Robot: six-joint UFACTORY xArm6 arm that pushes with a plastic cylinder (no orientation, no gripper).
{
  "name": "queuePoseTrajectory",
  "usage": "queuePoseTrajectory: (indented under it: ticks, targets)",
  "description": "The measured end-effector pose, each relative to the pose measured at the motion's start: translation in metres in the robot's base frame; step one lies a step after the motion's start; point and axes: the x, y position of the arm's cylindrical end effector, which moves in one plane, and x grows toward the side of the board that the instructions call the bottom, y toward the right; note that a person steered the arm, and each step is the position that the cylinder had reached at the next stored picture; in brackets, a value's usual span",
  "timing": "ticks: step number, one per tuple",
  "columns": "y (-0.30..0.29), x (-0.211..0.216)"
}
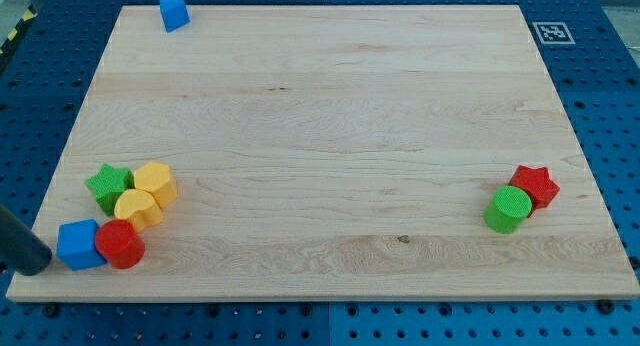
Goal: Seperate the group of blocks
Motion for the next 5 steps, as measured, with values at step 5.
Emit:
queuePoseTrajectory:
  ticks: [5]
  targets:
    - [0.114,-0.048]
